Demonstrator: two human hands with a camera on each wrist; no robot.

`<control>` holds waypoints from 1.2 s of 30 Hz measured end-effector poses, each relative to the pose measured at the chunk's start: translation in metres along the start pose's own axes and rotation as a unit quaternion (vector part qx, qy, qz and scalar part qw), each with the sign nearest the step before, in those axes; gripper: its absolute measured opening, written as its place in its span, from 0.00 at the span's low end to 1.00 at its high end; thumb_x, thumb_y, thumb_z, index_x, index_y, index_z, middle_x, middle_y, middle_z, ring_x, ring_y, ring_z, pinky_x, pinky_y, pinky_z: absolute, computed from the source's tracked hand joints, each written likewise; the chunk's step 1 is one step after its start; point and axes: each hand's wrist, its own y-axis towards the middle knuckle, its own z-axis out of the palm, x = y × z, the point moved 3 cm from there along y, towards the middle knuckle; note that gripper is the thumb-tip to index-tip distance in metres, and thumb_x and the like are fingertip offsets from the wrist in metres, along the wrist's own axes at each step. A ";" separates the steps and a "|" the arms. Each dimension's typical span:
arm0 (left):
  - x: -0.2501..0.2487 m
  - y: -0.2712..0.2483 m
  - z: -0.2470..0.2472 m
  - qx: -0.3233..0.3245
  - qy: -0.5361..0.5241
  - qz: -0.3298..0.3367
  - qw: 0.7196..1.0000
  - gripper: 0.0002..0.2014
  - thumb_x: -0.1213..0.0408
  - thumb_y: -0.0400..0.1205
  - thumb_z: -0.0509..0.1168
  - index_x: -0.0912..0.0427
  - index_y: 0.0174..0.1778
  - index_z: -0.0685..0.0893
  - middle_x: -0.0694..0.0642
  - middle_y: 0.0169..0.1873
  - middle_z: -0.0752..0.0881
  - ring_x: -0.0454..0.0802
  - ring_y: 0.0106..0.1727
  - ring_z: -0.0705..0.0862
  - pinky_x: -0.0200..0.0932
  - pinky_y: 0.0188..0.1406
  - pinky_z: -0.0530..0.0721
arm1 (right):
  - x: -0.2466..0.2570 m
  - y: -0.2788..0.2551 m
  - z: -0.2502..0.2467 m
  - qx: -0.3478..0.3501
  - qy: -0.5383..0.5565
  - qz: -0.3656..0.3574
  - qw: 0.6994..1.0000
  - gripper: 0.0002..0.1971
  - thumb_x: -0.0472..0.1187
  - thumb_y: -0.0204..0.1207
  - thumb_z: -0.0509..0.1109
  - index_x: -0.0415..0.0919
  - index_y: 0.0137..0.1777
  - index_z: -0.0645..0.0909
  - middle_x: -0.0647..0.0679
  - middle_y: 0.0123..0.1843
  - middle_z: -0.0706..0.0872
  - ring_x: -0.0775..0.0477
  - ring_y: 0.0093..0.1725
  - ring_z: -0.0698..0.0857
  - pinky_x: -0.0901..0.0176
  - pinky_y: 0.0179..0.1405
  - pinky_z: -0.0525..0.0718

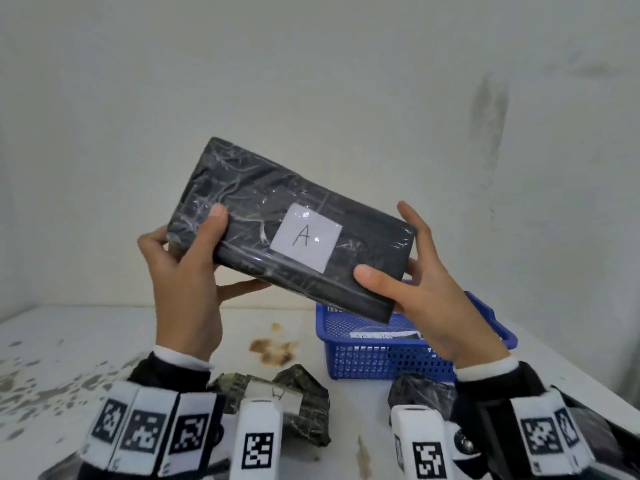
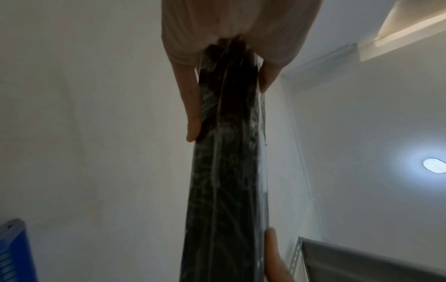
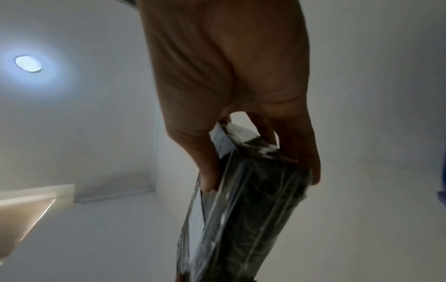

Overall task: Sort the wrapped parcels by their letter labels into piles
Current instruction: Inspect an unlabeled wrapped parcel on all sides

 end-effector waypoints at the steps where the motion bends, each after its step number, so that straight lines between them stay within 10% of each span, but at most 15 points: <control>1: 0.001 0.001 -0.002 0.008 0.012 -0.021 1.000 0.18 0.55 0.78 0.72 0.53 0.49 0.67 0.57 0.54 0.84 0.57 0.55 0.88 0.64 0.38 0.91 | -0.003 0.000 0.000 -0.006 0.011 -0.002 1.000 0.52 0.51 0.58 0.82 0.75 0.80 0.58 0.51 0.65 0.87 0.51 0.59 0.91 0.42 0.59 0.90; 8: -0.007 0.003 -0.017 0.126 0.189 -0.102 0.969 0.26 0.49 0.78 0.69 0.51 0.72 0.73 0.56 0.54 0.88 0.55 0.50 0.90 0.55 0.38 0.92 | -0.008 -0.003 -0.011 -0.020 0.044 0.021 0.999 0.45 0.55 0.69 0.77 0.65 0.85 0.59 0.52 0.70 0.86 0.48 0.65 0.88 0.44 0.69 0.84; 16: -0.018 -0.011 -0.016 0.201 0.313 -0.083 0.924 0.15 0.47 0.84 0.62 0.52 0.60 0.80 0.53 0.53 0.89 0.53 0.51 0.89 0.60 0.56 0.87 | 0.011 -0.021 -0.013 -0.022 -0.022 0.010 0.999 0.43 0.50 0.76 0.74 0.63 0.87 0.54 0.59 0.71 0.84 0.58 0.63 0.88 0.56 0.66 0.86; 23: -0.023 -0.018 -0.008 0.248 0.384 -0.012 0.890 0.25 0.43 0.66 0.74 0.52 0.54 0.83 0.50 0.49 0.90 0.47 0.50 0.89 0.46 0.54 0.85 | 0.016 -0.022 -0.012 -0.043 -0.062 0.008 0.997 0.48 0.49 0.75 0.78 0.63 0.87 0.51 0.60 0.71 0.83 0.57 0.67 0.85 0.50 0.71 0.83; 27: -0.017 -0.007 -0.012 0.261 0.417 -0.005 0.870 0.59 0.29 0.56 0.77 0.43 0.82 0.58 0.48 0.73 0.70 0.45 0.69 0.76 0.53 0.75 0.74 | 0.016 -0.016 -0.008 -0.072 -0.039 0.013 0.997 0.37 0.48 0.78 0.76 0.57 0.84 0.64 0.57 0.68 0.85 0.56 0.64 0.87 0.56 0.64 0.87; 30: -0.014 -0.004 -0.012 0.302 0.416 -0.019 0.858 0.72 0.31 0.53 0.78 0.41 0.84 0.36 0.44 0.80 0.57 0.44 0.74 0.69 0.50 0.77 0.69 | 0.009 -0.007 -0.006 -0.114 -0.005 0.052 0.992 0.33 0.48 0.78 0.76 0.52 0.80 0.67 0.52 0.64 0.85 0.52 0.58 0.88 0.58 0.53 0.89; 36: -0.005 0.016 -0.029 0.254 0.299 -0.139 0.909 0.27 0.50 0.78 0.72 0.48 0.72 0.74 0.54 0.60 0.87 0.51 0.58 0.87 0.46 0.60 0.81 | -0.014 0.019 0.009 -0.158 0.053 0.142 0.976 0.28 0.48 0.76 0.79 0.45 0.68 0.67 0.43 0.63 0.83 0.47 0.55 0.87 0.51 0.48 0.89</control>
